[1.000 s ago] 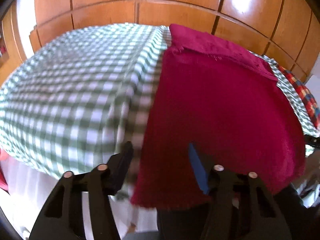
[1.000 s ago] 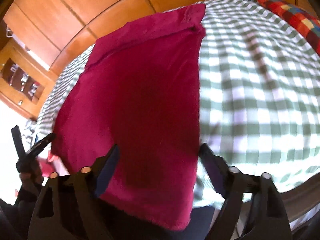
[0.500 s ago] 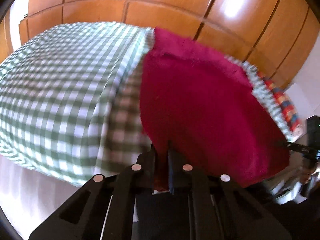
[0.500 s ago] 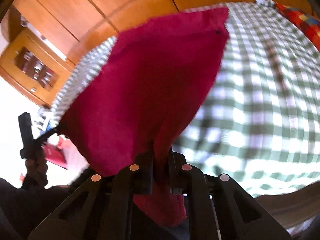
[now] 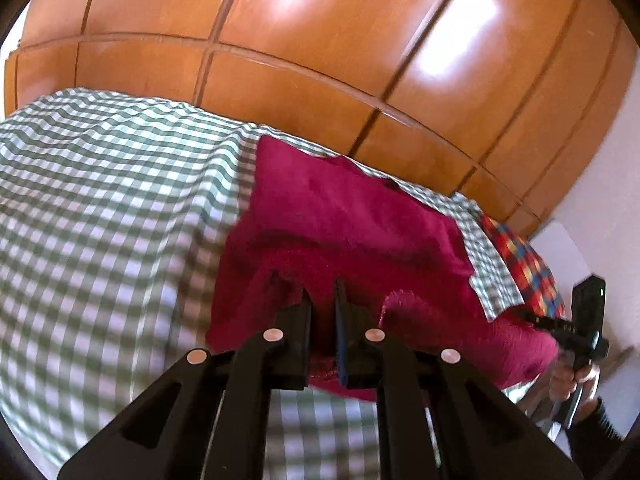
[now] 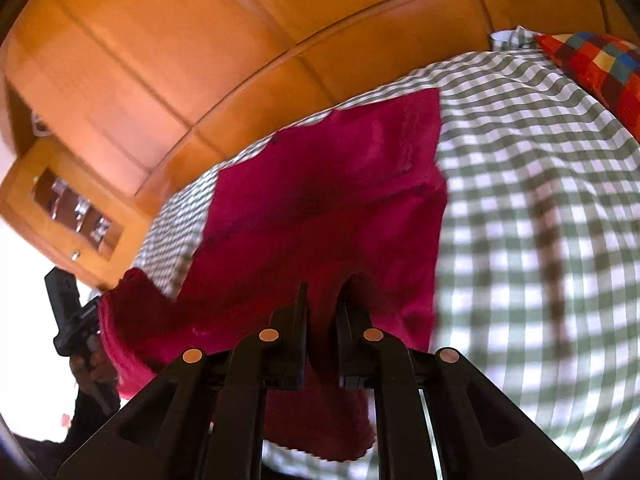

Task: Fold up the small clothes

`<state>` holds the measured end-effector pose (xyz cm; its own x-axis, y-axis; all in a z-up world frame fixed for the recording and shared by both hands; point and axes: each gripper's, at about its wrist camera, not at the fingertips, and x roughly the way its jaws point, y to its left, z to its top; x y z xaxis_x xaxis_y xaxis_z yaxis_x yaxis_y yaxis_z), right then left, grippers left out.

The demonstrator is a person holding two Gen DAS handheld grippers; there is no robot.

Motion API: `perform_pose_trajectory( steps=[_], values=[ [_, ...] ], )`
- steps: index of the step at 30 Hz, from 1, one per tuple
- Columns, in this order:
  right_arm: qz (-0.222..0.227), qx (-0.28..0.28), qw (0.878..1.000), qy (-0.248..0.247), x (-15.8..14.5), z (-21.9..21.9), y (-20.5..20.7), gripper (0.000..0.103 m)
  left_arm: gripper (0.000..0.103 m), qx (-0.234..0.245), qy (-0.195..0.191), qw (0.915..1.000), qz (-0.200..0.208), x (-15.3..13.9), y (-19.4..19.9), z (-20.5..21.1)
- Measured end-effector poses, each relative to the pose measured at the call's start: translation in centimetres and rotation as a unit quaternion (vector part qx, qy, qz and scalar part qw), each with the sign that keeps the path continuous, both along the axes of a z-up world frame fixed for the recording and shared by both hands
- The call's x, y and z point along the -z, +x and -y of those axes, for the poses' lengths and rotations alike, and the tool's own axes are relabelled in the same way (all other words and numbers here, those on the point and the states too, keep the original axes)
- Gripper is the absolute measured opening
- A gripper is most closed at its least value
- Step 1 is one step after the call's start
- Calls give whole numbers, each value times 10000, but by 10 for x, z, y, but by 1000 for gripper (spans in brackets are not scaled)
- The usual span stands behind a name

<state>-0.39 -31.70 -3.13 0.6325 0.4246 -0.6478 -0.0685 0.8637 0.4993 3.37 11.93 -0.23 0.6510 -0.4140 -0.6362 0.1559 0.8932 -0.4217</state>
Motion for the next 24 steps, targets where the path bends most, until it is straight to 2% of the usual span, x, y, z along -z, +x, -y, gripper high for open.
perform_pose_trajectory(
  steps=[2, 5, 6, 7, 8, 9, 10, 11, 13, 15, 18, 20, 22, 23, 24],
  values=[
    [-78, 117, 9999, -50, 3, 2, 18, 10, 8, -94, -75, 9999, -53, 3, 22, 0],
    [-211, 235, 9995, -5, 11, 7, 46, 10, 10, -304, 7, 9993, -211, 10, 57, 1],
    [-267, 254, 9993, 31, 12, 9, 52, 11, 15, -350, 4, 9990, -286, 13, 67, 1],
    [-311, 240, 9992, 98, 11, 10, 54, 21, 32, -446, -55, 9982, -387, 16, 78, 0],
    [-346, 197, 9990, 222, 10, 12, 57, 39, 44, -534, -102, 9977, -416, 18, 84, -4],
    [-326, 132, 9982, 486, 6, 15, 57, 55, 60, -647, -161, 9971, -365, 17, 85, -8],
    [-218, 158, 9977, 618, 2, 17, 54, 86, 65, -722, -207, 9967, -294, 17, 86, -12],
    [-33, 277, 9977, 614, -5, 20, 47, 93, 65, -780, -219, 9964, -255, 17, 85, -17],
    [230, 328, 9976, 558, -17, 27, 34, 93, 66, -849, -196, 9958, -279, 22, 78, -27],
    [245, 341, 9979, 486, -18, 35, 18, 93, 66, -789, -158, 9962, -343, 30, 69, -33],
    [121, 275, 9995, -40, -6, 35, -5, 93, 66, -596, 229, 9969, -457, 48, 45, -33],
    [-10, 213, 9996, -204, 9, 33, -16, 93, 65, -440, 329, 9969, -561, 61, 29, -31],
    [-132, 179, 9994, -247, 26, 28, -16, 87, 63, -280, 324, 9969, -665, 72, 16, -27],
    [-190, 178, 9994, -216, 34, 24, -14, 81, 60, -248, 312, 9968, -692, 75, 14, -25],
    [-224, 179, 9993, -238, 42, 19, -9, 74, 49, -222, 285, 9966, -738, 78, 13, -22]
  ],
)
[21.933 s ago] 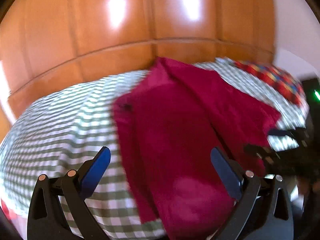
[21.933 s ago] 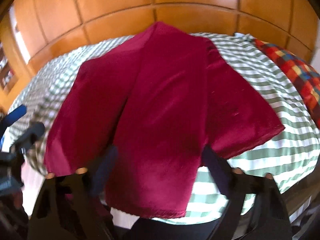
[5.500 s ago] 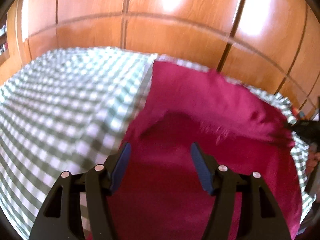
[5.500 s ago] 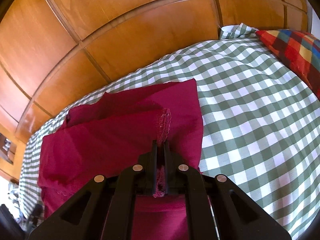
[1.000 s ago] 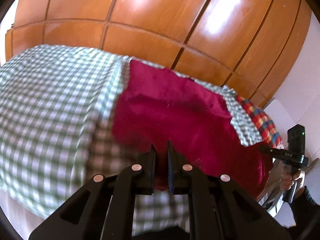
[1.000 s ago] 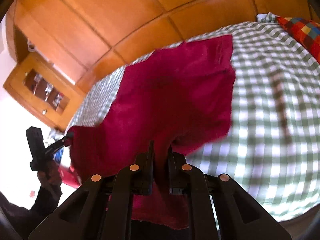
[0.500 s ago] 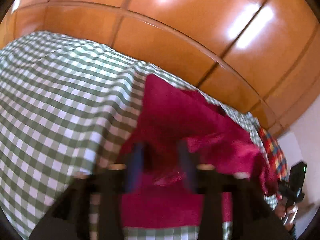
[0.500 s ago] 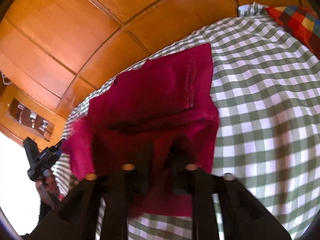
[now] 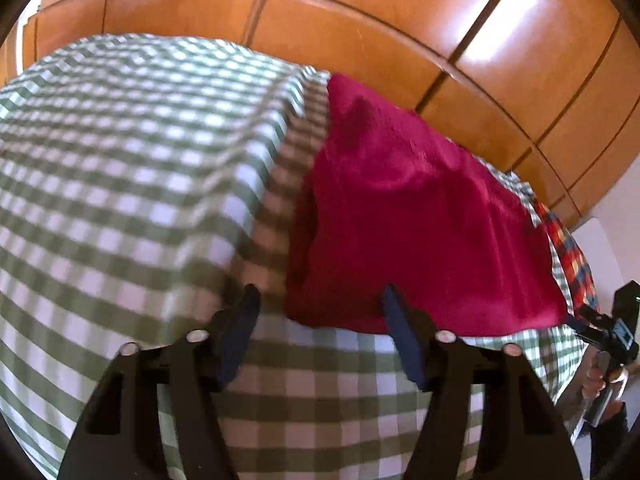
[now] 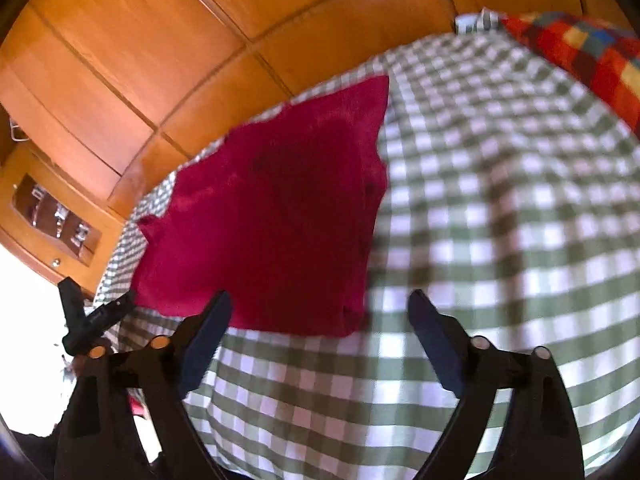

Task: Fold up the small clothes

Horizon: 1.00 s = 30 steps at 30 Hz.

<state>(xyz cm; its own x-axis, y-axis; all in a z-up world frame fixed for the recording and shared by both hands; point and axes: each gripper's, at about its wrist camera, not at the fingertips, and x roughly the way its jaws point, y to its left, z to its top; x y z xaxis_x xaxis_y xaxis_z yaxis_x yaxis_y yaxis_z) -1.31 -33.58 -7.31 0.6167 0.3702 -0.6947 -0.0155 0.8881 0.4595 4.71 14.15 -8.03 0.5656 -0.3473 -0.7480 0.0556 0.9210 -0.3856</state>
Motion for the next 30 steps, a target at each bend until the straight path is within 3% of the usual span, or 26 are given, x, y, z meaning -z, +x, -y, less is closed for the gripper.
perform_pose_trajectory(
  steps=[1, 2, 3, 4, 8, 13, 20, 23, 25, 27, 30],
  values=[
    [-45, 1, 10000, -43, 8, -3, 6, 57, 38, 23, -51, 10000, -55, 2, 1, 3],
    [-103, 42, 9999, -103, 14, -8, 12, 47, 36, -20, -23, 10000, -86, 4, 3, 7],
    [-136, 74, 9997, -182, 19, -12, 17, 40, 26, -64, 47, 9999, -68, 5, 3, 10],
    [-169, 79, 9995, -241, 21, -15, 18, 31, 23, -64, 82, 9999, -89, 6, 6, 12],
    [-202, 7, 9992, -335, 15, -14, 11, 21, 18, -14, 281, 9996, -61, 1, -1, 18],
    [-204, -173, 9984, -491, 5, -8, -17, 20, 17, 225, 279, 9993, -88, -4, -29, 19],
    [-501, -499, 9943, -795, 6, -3, -71, 20, 17, 579, 43, 9977, -354, -7, -102, 23],
    [-518, -550, 9940, -791, 2, -1, -81, 23, 24, 613, 44, 9976, -321, -12, -122, 24],
    [-377, -398, 9953, -803, -7, 6, -77, 42, 33, 518, 137, 9985, -117, -20, -122, 19],
    [-32, -116, 9961, -871, -20, 14, -66, 53, 46, 377, 168, 9991, 45, -27, -114, 14],
    [205, 51, 9941, -1060, -29, 18, -47, 53, 49, 237, 205, 9991, 270, -37, -90, 9]
  ],
)
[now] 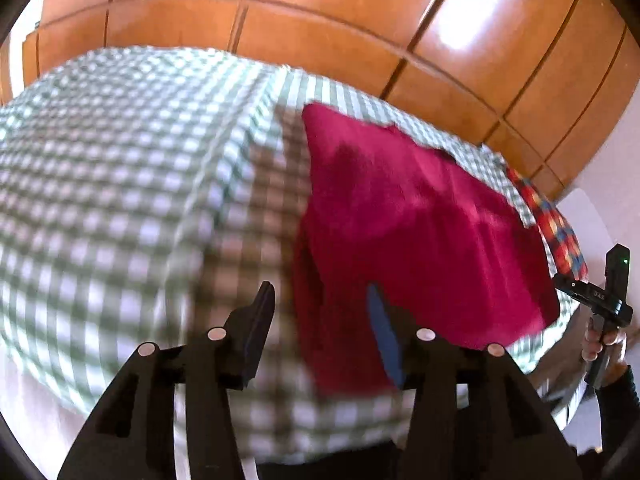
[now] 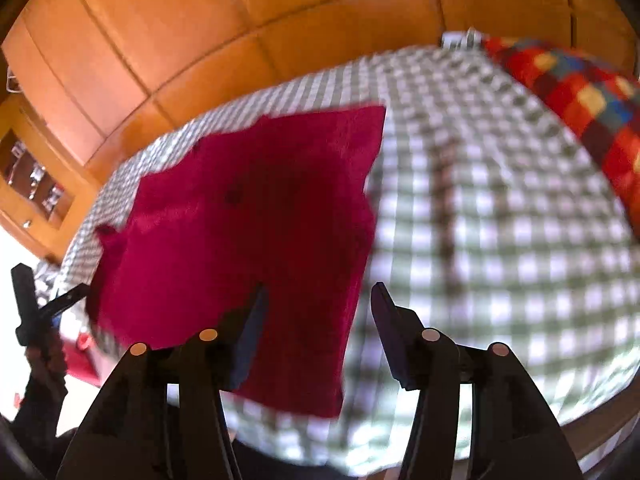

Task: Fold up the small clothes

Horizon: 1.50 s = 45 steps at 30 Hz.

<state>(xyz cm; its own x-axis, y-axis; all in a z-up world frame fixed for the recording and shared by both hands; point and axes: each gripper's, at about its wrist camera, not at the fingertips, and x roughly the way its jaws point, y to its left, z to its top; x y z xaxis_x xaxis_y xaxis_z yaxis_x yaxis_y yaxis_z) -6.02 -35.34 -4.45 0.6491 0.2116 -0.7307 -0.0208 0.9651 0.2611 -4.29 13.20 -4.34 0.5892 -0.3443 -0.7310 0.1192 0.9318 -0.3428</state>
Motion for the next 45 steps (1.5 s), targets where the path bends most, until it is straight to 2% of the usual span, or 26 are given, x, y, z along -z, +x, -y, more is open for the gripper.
perform_pose_trajectory(
  steps=[2, 6, 8, 9, 10, 11, 12, 13, 17, 20, 24, 31, 37, 41, 44, 45],
  values=[
    [95, 117, 9997, -212, -2, -2, 20, 53, 49, -13, 62, 9999, 99, -2, 23, 3],
    [86, 136, 9992, -378, 1, -4, 55, 52, 50, 230, 13, 9997, 38, 7, 59, 15],
    [-6, 56, 9993, -381, 5, -8, 63, 36, 48, 311, -47, 9995, -40, 13, 70, 19],
    [-51, -31, 9991, -416, 6, -12, 63, 22, 39, 329, -71, 9994, -92, 15, 74, 21],
    [-31, -62, 9987, -509, 4, -16, 61, 14, 18, 374, -110, 9992, -124, 17, 77, 23],
    [2, -116, 9979, -638, 1, -20, 58, 8, 13, 456, -161, 9988, -116, 17, 78, 25],
    [31, -112, 9974, -712, -2, -22, 55, 8, 8, 486, -170, 9987, -27, 14, 75, 26],
    [106, -97, 9969, -779, -6, -23, 47, 8, 7, 511, -162, 9985, 117, 9, 70, 27],
    [452, -33, 9968, -655, -32, -23, 22, 7, 7, 510, -341, 9970, 476, -13, 52, 26],
    [741, -12, 9959, -521, -55, -24, 18, 7, 7, 467, -452, 9948, 780, -35, 40, 23],
    [920, 167, 9948, -409, -71, -19, 44, 7, 7, 357, -438, 9934, 995, -58, 52, 20],
    [779, 656, 9941, -369, -67, -11, 124, 7, 7, 22, -58, 9953, 970, -66, 125, 30],
    [339, 1100, 9920, -515, -32, -2, 180, 7, 7, -172, 335, 9970, 683, -48, 191, 48],
    [-220, 1225, 9904, -608, 9, 2, 207, 7, 7, -284, 737, 9968, 122, -9, 229, 60],
    [-279, 1163, 9910, -600, 20, 2, 209, 7, 13, -398, 1016, 9936, -297, 24, 239, 62],
    [-273, 1118, 9918, -557, 17, 2, 208, 7, 16, -426, 1016, 9936, -262, 24, 238, 62]
  ],
)
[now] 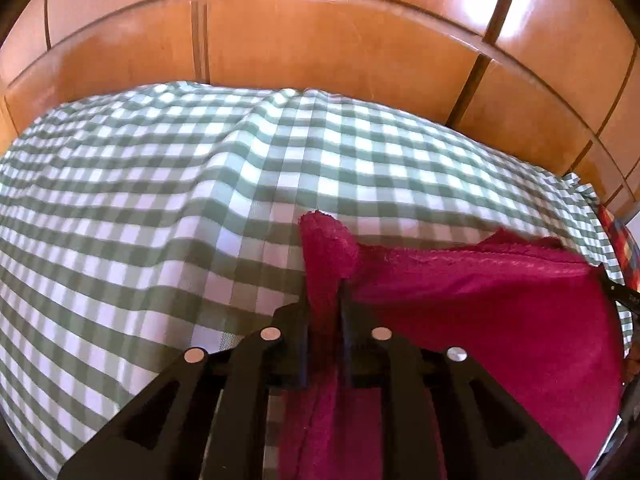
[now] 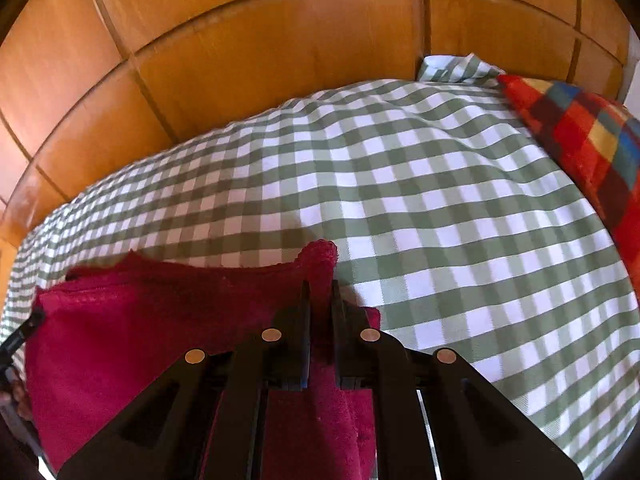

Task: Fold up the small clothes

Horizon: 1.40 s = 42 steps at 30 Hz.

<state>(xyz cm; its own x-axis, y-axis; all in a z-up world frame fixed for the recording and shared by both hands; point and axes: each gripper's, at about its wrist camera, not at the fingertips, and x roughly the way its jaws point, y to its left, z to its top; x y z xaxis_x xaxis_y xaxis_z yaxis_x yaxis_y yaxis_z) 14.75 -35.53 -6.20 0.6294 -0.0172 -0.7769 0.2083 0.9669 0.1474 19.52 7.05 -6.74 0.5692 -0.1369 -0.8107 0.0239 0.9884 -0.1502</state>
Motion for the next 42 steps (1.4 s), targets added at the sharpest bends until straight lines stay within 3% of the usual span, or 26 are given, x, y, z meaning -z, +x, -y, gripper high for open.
perform_pose_trajectory(
  steps=[2, 4, 6, 7, 8, 14, 21, 23, 24, 26, 28, 30, 33, 36, 39, 42],
  values=[
    [44, -55, 10000, 69, -7, 1, -6, 12, 25, -83, 52, 9999, 36, -7, -4, -1],
    [157, -102, 9998, 94, -17, 6, -17, 19, 43, -216, 222, 9994, 147, -16, -11, -1],
    [289, -127, 9993, 222, -24, 12, -33, 35, 42, -267, 300, 9986, 332, -27, -23, -5],
    [411, -149, 9982, 401, -29, 16, -49, 53, 42, -288, 306, 9983, 399, -32, -31, -7],
    [491, -146, 9976, 472, -32, 20, -58, 59, 42, -316, 307, 9979, 468, -36, -40, -10],
    [546, -390, 9922, 1053, -31, 31, -140, 59, 57, -191, 54, 9975, 681, -39, -107, -20],
    [64, -862, 9857, 1448, 12, 4, -199, 58, 61, -8, -454, 9979, 464, -19, -172, -29],
    [-12, -843, 9858, 1450, 23, 0, -198, 39, 61, 80, -679, 9972, 317, -11, -180, -30],
    [-23, -805, 9865, 1426, 26, -1, -197, 35, 61, 87, -684, 9973, 270, -7, -182, -28],
    [-28, -796, 9875, 1357, 27, -5, -193, 22, 47, 165, -732, 9970, 209, -1, -181, -26],
    [-32, -851, 9897, 1153, 20, -13, -194, 17, 27, 232, -757, 9967, 160, -1, -178, -23],
    [46, -886, 9913, 975, 8, -11, -199, 13, 15, 335, -545, 9977, 202, -5, -179, -20],
    [162, -865, 9931, 779, -8, -1, -210, 8, 12, 646, -289, 9972, 251, -12, -187, -20],
    [-206, -818, 9947, 589, 13, 2, -207, 8, 11, 901, 58, 9957, 196, -7, -199, -12],
    [-244, -729, 9952, 603, 27, 4, -205, 8, 12, 815, 76, 9965, 143, -3, -197, -14],
    [-242, -794, 9954, 469, 22, -1, -206, 8, 20, 687, 256, 9971, 197, -12, -198, -7]
  ],
)
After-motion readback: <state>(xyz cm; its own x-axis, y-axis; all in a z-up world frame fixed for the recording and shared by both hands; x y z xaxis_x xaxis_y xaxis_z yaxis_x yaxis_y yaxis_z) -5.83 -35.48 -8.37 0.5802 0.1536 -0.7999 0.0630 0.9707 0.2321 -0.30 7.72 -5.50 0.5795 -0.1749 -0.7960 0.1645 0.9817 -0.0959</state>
